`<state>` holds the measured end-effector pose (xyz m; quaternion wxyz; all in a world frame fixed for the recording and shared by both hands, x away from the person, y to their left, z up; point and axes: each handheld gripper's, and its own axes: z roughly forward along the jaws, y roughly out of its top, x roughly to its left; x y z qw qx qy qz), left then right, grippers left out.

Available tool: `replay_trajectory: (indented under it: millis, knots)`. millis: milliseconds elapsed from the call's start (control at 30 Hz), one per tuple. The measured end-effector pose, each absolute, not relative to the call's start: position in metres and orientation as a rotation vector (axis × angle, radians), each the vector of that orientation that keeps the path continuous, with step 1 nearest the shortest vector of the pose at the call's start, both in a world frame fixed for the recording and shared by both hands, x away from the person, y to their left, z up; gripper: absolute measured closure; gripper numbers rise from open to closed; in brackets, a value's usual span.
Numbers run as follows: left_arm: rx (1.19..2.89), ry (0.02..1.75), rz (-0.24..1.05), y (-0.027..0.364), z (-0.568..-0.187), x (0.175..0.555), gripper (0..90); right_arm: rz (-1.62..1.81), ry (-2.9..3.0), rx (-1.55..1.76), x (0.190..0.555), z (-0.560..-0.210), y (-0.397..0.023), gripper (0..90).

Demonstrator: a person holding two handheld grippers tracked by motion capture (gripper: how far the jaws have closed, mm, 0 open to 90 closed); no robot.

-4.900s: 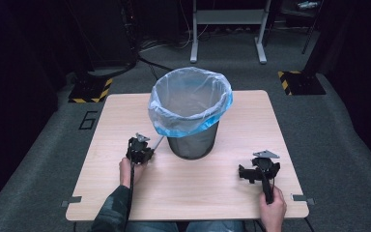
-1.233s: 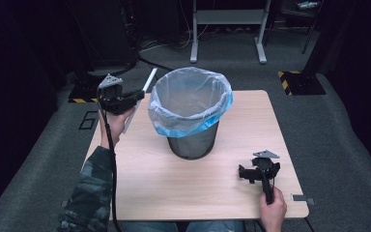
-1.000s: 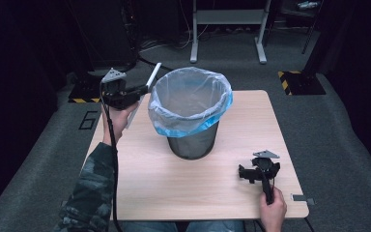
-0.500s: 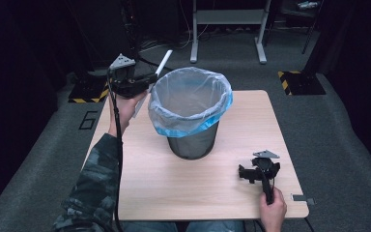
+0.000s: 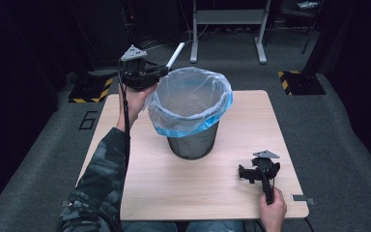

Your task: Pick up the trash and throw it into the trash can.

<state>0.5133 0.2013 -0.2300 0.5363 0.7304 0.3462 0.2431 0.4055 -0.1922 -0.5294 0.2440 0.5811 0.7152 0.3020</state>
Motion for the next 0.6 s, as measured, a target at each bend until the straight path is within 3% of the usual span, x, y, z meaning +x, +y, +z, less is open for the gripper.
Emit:
replay_trajectory:
  millis: [600]
  knots:
    - [1.744, 0.790, 0.553, 0.169, -0.224, 0.530, 78.8, 0.827, 1.952, 1.584, 0.406, -0.530, -0.192, 0.0]
